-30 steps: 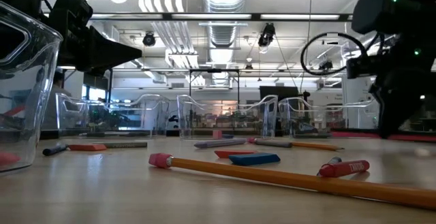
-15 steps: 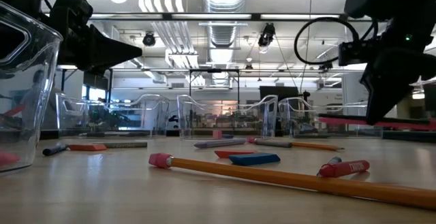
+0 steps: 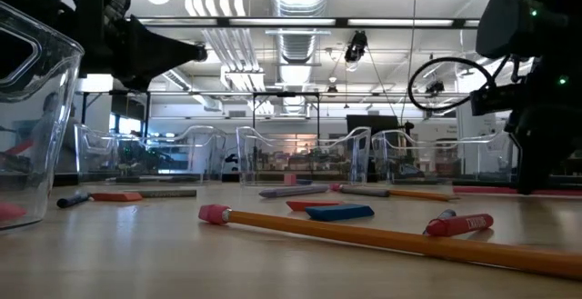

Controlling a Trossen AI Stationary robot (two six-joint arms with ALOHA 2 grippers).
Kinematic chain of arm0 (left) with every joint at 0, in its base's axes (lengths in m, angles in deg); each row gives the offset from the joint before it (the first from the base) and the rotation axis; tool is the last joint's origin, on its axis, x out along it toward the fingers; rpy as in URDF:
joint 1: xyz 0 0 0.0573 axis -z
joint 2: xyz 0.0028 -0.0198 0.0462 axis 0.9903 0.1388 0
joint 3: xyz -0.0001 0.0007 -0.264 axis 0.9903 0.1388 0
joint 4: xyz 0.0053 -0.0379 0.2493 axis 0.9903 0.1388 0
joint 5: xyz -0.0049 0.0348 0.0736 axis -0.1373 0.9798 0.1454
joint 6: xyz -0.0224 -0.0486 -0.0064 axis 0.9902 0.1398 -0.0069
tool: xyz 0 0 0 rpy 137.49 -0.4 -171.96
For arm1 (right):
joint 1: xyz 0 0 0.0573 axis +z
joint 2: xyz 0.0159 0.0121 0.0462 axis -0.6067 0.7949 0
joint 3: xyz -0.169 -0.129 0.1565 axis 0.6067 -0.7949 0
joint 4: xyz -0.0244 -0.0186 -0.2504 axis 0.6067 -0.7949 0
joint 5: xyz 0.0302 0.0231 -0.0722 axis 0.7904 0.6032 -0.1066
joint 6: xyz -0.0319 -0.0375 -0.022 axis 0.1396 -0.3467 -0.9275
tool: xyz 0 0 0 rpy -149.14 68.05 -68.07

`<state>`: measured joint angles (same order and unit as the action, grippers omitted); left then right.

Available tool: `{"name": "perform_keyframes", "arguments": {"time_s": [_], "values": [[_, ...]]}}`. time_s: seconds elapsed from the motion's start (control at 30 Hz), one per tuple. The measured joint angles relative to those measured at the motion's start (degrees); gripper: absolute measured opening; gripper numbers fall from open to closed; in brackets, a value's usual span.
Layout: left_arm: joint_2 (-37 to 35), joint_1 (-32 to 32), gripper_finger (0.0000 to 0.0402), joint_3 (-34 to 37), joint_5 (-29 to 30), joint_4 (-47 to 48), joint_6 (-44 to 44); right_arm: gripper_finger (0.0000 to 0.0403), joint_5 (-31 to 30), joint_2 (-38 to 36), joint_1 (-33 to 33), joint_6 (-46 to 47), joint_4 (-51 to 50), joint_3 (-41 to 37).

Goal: Sort crayons/erasers/pens/pencils in bins
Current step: Put the dark green pencil into the bottom transparent bin

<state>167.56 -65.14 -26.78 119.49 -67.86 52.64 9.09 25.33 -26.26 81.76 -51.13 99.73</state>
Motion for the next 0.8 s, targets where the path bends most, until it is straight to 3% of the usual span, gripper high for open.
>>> {"name": "perform_keyframes", "arguments": {"time_s": [0.57, 0.8], "values": [[0.0, 0.0, 0.0, -3.0, 0.0, 0.6, 0.0, 0.0084, 1.4, 0.0, 0.0, 0.7, 0.4, -0.3], [0.0, 0.0, 0.0, -3.0, 0.0, 2.0, 0.0, 0.0088, 2.6, 0.0, 0.0, 0.7, -0.6, 0.5]]}}
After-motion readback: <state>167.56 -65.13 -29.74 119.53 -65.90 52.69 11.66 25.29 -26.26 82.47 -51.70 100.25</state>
